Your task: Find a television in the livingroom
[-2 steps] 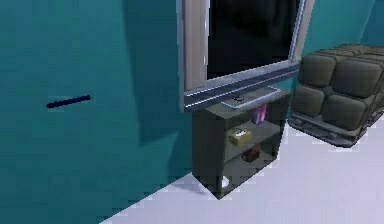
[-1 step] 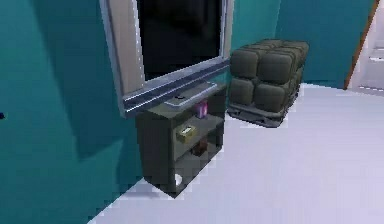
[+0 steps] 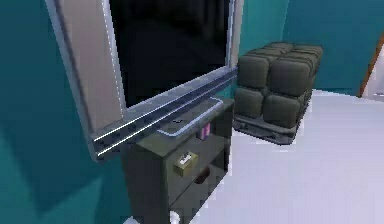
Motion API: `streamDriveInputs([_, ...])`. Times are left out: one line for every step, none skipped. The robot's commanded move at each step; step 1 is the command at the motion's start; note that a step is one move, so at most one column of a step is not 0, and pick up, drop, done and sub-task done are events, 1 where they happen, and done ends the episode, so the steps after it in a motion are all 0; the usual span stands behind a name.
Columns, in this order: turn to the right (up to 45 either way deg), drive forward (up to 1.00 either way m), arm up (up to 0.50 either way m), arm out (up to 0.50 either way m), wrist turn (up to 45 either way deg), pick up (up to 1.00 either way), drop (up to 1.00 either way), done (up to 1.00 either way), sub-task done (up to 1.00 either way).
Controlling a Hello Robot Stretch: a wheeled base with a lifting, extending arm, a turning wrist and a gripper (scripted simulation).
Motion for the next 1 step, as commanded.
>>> streamDriveInputs([0.0,0.00,0.00,0.00,0.0,0.00,0.00,1.00,0.00])
